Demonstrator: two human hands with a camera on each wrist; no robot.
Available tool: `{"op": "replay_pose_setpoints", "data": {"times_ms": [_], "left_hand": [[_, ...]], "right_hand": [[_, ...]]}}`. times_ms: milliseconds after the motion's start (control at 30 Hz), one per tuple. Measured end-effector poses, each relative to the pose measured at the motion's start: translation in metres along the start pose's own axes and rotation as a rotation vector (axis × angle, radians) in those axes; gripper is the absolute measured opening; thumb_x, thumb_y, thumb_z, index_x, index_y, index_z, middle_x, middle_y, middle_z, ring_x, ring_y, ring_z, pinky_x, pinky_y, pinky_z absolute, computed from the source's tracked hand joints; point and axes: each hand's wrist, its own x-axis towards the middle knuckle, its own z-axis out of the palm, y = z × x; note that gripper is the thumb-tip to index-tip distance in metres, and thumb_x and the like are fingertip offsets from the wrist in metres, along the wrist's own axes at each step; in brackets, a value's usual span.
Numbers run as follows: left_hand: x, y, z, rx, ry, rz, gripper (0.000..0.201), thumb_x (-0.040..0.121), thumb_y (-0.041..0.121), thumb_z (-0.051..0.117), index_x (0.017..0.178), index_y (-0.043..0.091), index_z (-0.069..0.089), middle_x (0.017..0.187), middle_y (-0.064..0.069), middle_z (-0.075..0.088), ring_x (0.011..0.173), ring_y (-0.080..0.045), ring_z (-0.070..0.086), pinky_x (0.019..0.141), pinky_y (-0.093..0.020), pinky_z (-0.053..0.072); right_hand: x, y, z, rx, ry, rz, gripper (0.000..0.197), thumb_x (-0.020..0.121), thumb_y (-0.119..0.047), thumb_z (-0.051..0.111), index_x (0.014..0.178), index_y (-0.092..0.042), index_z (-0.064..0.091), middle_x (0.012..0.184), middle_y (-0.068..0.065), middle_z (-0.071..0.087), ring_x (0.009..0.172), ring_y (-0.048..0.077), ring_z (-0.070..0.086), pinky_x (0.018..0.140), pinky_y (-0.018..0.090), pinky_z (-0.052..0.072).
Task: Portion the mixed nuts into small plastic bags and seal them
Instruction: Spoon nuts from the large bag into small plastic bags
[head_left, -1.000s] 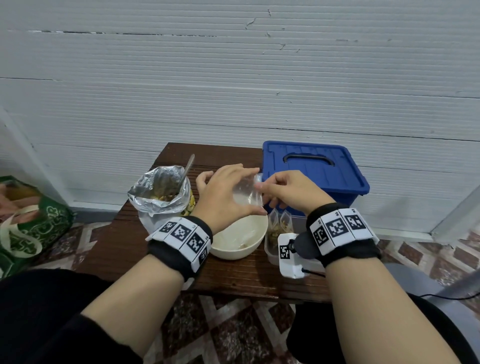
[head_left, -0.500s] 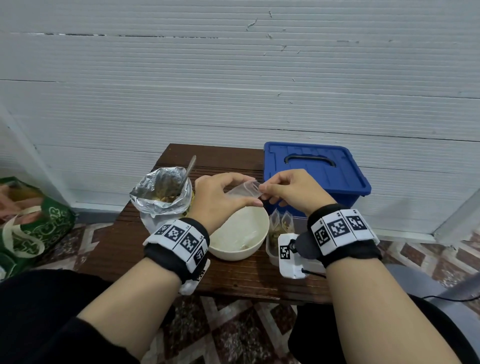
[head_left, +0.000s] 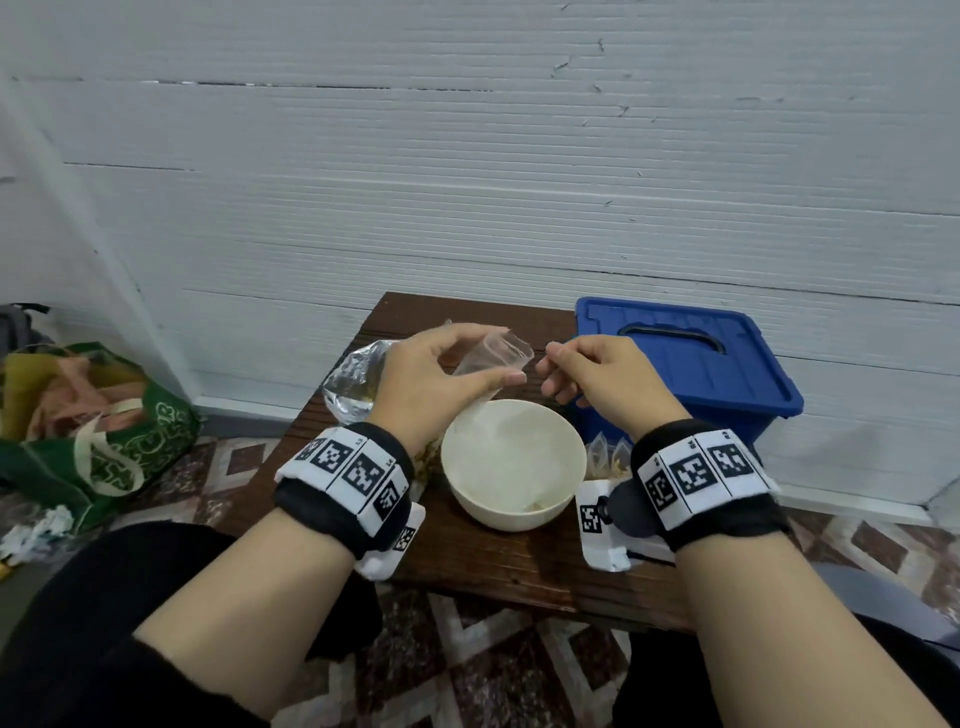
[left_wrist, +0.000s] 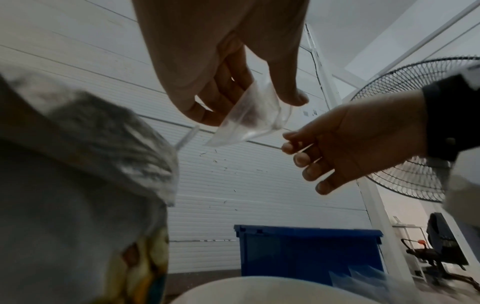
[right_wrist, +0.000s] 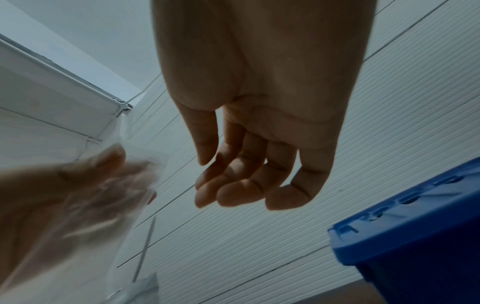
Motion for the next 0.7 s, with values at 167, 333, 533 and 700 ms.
{"op": "replay_pose_setpoints", "data": {"times_ms": [167, 333, 533, 700], "left_hand": [[0.007, 0.002, -0.037, -0.040, 0.097, -0.086, 0.049, 0.053, 0.044, 0.083, 0.099, 0.026, 0.074, 0.092, 0.009, 0.074, 0.090, -0.004, 0.068, 0.080, -0.023, 0.055], [0.016, -0.013, -0.074, -0.051, 0.249, -0.128, 0.036, 0.064, 0.028, 0.085, 0.098, 0.022, 0.073, 0.094, 0.008, 0.073, 0.090, -0.006, 0.068, 0.072, -0.015, 0.052], [0.020, -0.041, -0.095, 0.007, 0.233, -0.238, 0.055, 0.047, 0.057, 0.082, 0.092, 0.026, 0.072, 0.102, 0.009, 0.072, 0.100, -0.010, 0.066, 0.091, -0.036, 0.054], [0.022, -0.048, -0.093, 0.021, 0.106, -0.291, 0.049, 0.051, 0.050, 0.080, 0.094, 0.027, 0.070, 0.100, 0.011, 0.069, 0.099, -0.007, 0.063, 0.087, -0.024, 0.051]], "right_hand": [[0.006, -0.012, 0.026, 0.009, 0.040, -0.064, 0.020, 0.096, -0.026, 0.054, 0.089, -0.013, 0.068, 0.073, 0.002, 0.070, 0.052, -0.002, 0.056, 0.052, 0.009, 0.042], [0.014, -0.020, 0.056, -0.049, 0.050, -0.114, 0.010, 0.095, -0.031, 0.056, 0.094, -0.024, 0.065, 0.083, 0.000, 0.070, 0.072, 0.006, 0.062, 0.071, 0.022, 0.052], [0.022, -0.025, 0.088, -0.115, 0.059, -0.109, 0.031, 0.090, -0.037, 0.061, 0.113, -0.018, 0.067, 0.086, -0.006, 0.065, 0.085, 0.009, 0.060, 0.081, 0.026, 0.050], [0.028, -0.022, 0.099, -0.161, 0.053, -0.088, 0.034, 0.086, -0.040, 0.067, 0.113, -0.021, 0.063, 0.075, -0.010, 0.059, 0.068, -0.003, 0.050, 0.058, 0.007, 0.036]]}}
